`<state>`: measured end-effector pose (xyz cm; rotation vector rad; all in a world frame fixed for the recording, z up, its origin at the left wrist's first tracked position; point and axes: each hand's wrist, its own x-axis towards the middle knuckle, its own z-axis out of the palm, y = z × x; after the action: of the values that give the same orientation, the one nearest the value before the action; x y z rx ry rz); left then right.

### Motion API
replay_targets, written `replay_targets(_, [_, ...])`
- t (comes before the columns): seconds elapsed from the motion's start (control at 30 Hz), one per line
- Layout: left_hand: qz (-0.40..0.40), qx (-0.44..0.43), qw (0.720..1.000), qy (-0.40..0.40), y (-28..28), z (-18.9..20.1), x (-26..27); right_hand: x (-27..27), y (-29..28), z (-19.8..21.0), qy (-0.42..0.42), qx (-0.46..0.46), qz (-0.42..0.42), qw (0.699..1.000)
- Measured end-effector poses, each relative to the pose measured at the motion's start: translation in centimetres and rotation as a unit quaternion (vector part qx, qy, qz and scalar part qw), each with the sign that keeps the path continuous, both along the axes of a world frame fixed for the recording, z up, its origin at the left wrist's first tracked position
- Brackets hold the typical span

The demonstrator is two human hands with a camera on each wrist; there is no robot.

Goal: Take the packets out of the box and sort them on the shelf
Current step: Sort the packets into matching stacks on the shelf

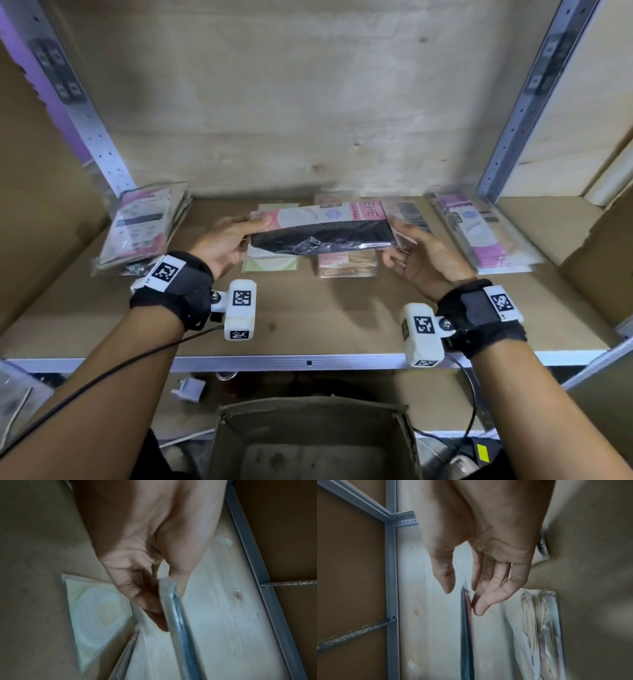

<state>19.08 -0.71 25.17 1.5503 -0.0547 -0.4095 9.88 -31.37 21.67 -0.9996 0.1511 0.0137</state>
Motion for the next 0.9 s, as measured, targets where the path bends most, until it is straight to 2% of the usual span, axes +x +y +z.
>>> replay_targets(0.1, [0.005, -0.042, 0.999, -0.001, -0.6, -0.2, -0.6, 0.1, 1.2, 0.2, -0.009, 0.037, -0.017, 0.999])
replay_targets(0.3, [-0.016, -0.083, 0.996, 0.011, -2.6, -0.6, -2.0, 0.4, 4.1, 0.0, -0.041, -0.010, -0.021, 0.999])
replay_targets(0.43, [-0.014, -0.039, 0.999, -0.032, -3.9, -1.2, -3.0, 0.4, 5.7, 0.0, -0.080, -0.049, 0.003, 0.996])
replay_targets(0.53, [-0.002, 0.032, 0.995, -0.093, -4.4, -1.7, -3.4, 0.5, 6.2, -0.2, -0.085, -0.078, -0.023, 0.993])
replay_targets(0.6, [0.006, 0.044, 0.993, -0.108, -4.5, -1.7, -3.4, 0.6, 6.2, -0.4, -0.070, -0.078, -0.049, 0.993])
replay_targets(0.67, [0.011, 0.030, 0.994, -0.107, -4.2, -1.5, -3.3, 0.6, 6.2, -0.4, -0.067, -0.084, -0.053, 0.993])
replay_targets(0.77, [0.036, 0.001, 0.994, -0.100, -3.6, -0.8, -2.6, 0.3, 6.1, -0.1, -0.095, -0.102, -0.016, 0.990])
replay_targets(0.9, [0.089, -0.080, 0.989, -0.084, -2.6, 0.2, -1.4, 0.0, 6.1, 0.1, -0.104, -0.165, 0.033, 0.980])
